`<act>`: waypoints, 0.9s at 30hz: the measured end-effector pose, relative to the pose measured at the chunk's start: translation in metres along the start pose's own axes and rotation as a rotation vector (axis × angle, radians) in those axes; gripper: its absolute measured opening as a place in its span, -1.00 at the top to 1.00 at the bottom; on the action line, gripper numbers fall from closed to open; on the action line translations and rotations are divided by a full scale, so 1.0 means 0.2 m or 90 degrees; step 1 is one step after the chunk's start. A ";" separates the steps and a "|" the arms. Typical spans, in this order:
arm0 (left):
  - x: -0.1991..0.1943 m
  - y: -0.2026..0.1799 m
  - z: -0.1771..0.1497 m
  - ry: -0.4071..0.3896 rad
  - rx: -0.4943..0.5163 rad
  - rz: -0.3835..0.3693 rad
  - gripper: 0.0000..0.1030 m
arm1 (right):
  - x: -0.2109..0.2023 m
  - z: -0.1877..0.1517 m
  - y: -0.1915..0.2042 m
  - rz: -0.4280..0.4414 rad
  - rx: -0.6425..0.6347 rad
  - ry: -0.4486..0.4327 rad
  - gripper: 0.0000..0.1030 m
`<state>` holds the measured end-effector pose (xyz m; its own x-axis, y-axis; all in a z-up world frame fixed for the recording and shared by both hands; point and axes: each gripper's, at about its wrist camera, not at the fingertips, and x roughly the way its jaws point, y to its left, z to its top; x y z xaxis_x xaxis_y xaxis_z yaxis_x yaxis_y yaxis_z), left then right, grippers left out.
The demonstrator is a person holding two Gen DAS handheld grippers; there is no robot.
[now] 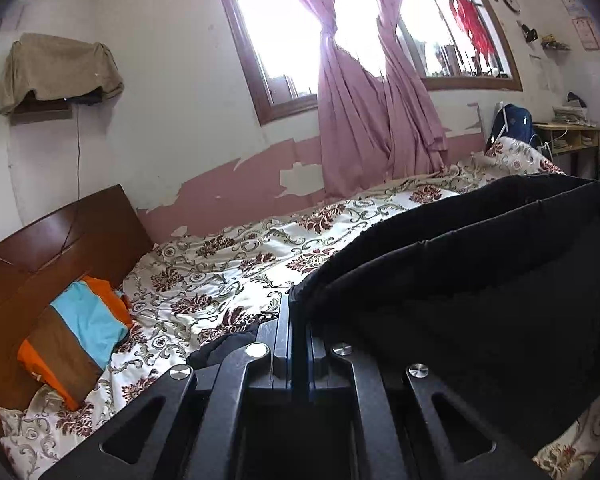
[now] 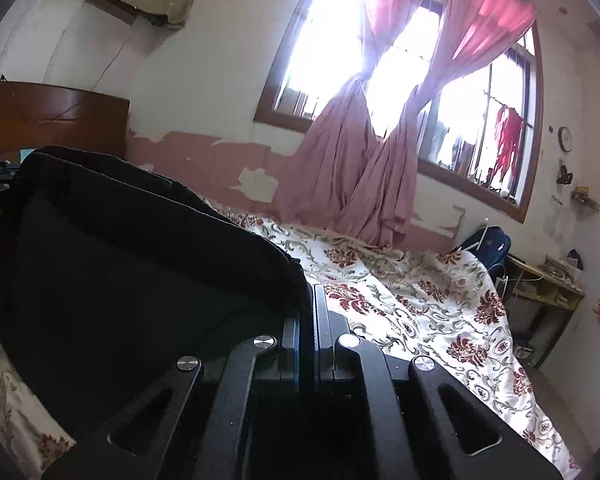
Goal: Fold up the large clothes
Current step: 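Grasp the jacket edge with the left tool while the right tool grasps it, lifting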
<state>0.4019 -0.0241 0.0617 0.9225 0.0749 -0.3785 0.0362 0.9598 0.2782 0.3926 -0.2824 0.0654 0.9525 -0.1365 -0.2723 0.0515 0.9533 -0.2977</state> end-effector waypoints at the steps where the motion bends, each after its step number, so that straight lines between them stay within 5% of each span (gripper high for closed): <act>1: 0.03 0.00 0.01 0.005 -0.002 -0.001 0.90 | 0.04 0.01 0.00 0.003 0.001 0.005 0.93; 15: 0.48 -0.04 0.13 0.059 -0.002 0.012 0.90 | 0.54 0.09 0.05 -0.014 -0.021 0.050 0.94; 27: 0.84 -0.08 0.07 0.128 -0.035 0.003 0.90 | 0.91 0.02 0.15 -0.013 -0.031 0.103 0.93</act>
<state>0.5613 -0.0307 0.0056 0.8269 0.1263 -0.5479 0.0065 0.9722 0.2339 0.5684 -0.2765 0.0107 0.8904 -0.2013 -0.4083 0.0520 0.9360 -0.3481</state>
